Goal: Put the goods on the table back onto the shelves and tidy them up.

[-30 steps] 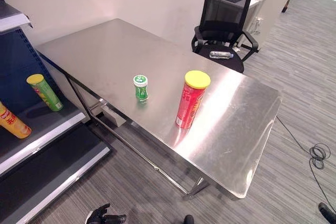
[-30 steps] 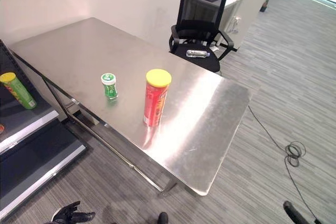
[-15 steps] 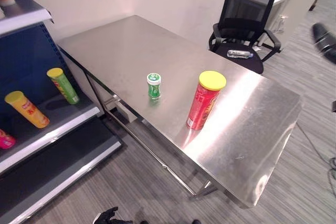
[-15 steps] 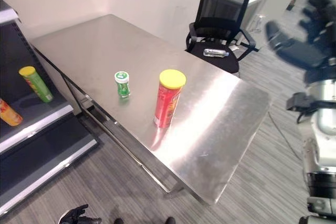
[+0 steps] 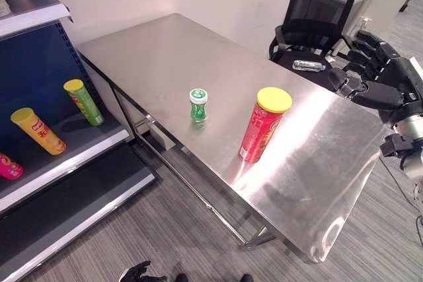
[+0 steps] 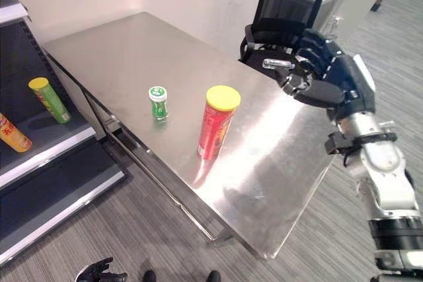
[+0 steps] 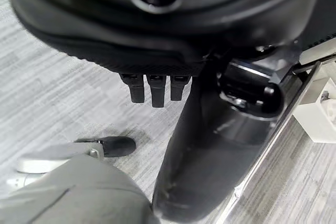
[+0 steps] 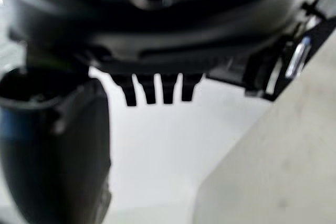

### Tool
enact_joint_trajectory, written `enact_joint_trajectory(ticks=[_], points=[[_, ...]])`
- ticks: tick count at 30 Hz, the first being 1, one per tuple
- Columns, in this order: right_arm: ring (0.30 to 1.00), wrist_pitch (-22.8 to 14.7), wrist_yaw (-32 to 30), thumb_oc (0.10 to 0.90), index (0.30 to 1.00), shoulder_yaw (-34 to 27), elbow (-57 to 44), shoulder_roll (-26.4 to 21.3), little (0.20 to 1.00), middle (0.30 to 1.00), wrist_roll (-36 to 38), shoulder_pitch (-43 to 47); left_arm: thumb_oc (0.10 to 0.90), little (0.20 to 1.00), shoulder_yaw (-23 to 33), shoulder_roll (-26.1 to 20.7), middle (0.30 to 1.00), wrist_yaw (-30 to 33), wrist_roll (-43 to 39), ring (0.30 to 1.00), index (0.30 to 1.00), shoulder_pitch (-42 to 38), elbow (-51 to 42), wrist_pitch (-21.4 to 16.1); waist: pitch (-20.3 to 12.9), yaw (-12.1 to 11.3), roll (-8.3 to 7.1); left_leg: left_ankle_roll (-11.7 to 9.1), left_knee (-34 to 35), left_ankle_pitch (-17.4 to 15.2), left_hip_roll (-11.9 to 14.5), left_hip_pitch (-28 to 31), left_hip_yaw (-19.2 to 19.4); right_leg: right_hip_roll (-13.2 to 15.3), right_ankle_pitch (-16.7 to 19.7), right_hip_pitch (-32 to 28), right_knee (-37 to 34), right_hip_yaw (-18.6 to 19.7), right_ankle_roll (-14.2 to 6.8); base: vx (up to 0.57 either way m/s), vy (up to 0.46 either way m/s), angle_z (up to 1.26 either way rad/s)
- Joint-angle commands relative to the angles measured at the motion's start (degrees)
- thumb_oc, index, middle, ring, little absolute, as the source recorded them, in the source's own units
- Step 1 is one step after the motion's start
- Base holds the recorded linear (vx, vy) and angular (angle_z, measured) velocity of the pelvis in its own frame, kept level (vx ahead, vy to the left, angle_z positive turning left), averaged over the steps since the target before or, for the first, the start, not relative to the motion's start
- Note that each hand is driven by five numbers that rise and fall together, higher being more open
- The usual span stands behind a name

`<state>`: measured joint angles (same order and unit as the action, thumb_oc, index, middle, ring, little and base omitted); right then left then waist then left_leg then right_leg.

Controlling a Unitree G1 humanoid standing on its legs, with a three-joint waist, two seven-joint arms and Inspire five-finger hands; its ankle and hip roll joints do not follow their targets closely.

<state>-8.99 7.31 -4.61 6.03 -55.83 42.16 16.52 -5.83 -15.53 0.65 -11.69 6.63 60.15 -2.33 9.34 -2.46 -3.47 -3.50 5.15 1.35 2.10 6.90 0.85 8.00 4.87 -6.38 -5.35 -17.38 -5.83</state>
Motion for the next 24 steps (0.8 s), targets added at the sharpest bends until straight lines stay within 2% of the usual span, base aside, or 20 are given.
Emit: enact_joint_trajectory(ticks=[1, 9, 10, 15, 16, 24], points=[[0.9, -4.45, 0.37, 0.8, 0.9, -1.19, -3.26, -3.04, 0.9, 0.9, 3.77, 9.36, 0.8, 0.9, -2.63, -1.06, 0.9, -0.66, 0.62, 0.9, 0.9, -2.73, 1.85, -1.99, -3.22, -1.57, -0.06, -2.21, -0.15, -2.43, 1.34, 0.68, 2.58, 0.5, -4.1, -2.4, 0.35, 0.27, -4.09, 0.0, 0.0, 0.0], [0.9, -4.3, 1.32, 0.8, 0.9, -0.07, -6.3, -1.52, 0.9, 0.9, 5.08, 10.38, 0.8, 0.9, -2.71, -1.07, 0.9, -0.71, 0.84, 0.9, 0.9, -2.55, 1.64, -2.02, -3.42, -2.01, 0.07, -2.28, -0.15, -2.34, 1.23, 0.61, 2.21, 0.51, -4.21, -2.65, 0.35, -0.11, -3.93, 0.0, -0.002, 0.02], [0.9, -2.56, 4.22, 0.8, 0.9, 3.8, -9.74, -2.57, 0.9, 0.9, 4.07, 11.3, 0.8, 0.9, -2.57, -1.06, 0.9, -0.98, 1.37, 0.9, 0.9, -2.51, 1.94, -1.94, -3.58, -2.22, -0.03, -2.41, -0.15, -2.2, 1.29, 0.56, 1.98, 0.58, -4.3, -2.79, 0.35, -0.59, -3.89, 0.0, -0.018, 0.05], [0.9, -1.75, 5.4, 0.8, 0.9, 5.14, -10.87, -3.26, 0.9, 0.9, 3.88, 11.37, 0.8, 0.9, -2.71, -0.88, 0.9, -1.14, 1.3, 0.9, 0.9, -2.16, 1.3, -1.92, -3.57, -2.35, 0.03, -2.46, -0.15, -2.15, 1.32, 0.6, 1.9, 0.61, -4.32, -2.94, 0.35, -0.87, -3.87, 0.0, -0.004, 0.09], [0.9, -0.81, 6.65, 0.8, 0.9, 8.27, -11.81, -4.81, 0.9, 0.9, 2.02, 12.43, 0.8, 0.9, -2.95, -0.96, 0.9, -1.23, 1.54, 0.9, 0.9, -2.05, 1.15, -1.98, -3.45, -2.74, -0.14, -2.47, -0.15, -2.01, 1.28, 0.54, 1.72, 0.68, -4.25, -2.96, 0.35, -1.18, -3.86, 0.0, 0.0, 0.0], [0.9, -0.47, 6.77, 0.8, 0.9, 9.65, -12.37, -6.24, 0.9, 0.9, -0.61, 13.04, 0.8, 0.9, -2.82, -0.65, 0.9, -1.16, 1.59, 0.9, 0.9, -1.78, 0.57, -2.06, -3.36, -2.94, -0.08, -2.52, -0.15, -1.78, 1.11, 0.03, 1.16, 0.84, -4.15, -3.02, 0.35, -1.72, -3.82, 0.0, -0.001, 0.02]])
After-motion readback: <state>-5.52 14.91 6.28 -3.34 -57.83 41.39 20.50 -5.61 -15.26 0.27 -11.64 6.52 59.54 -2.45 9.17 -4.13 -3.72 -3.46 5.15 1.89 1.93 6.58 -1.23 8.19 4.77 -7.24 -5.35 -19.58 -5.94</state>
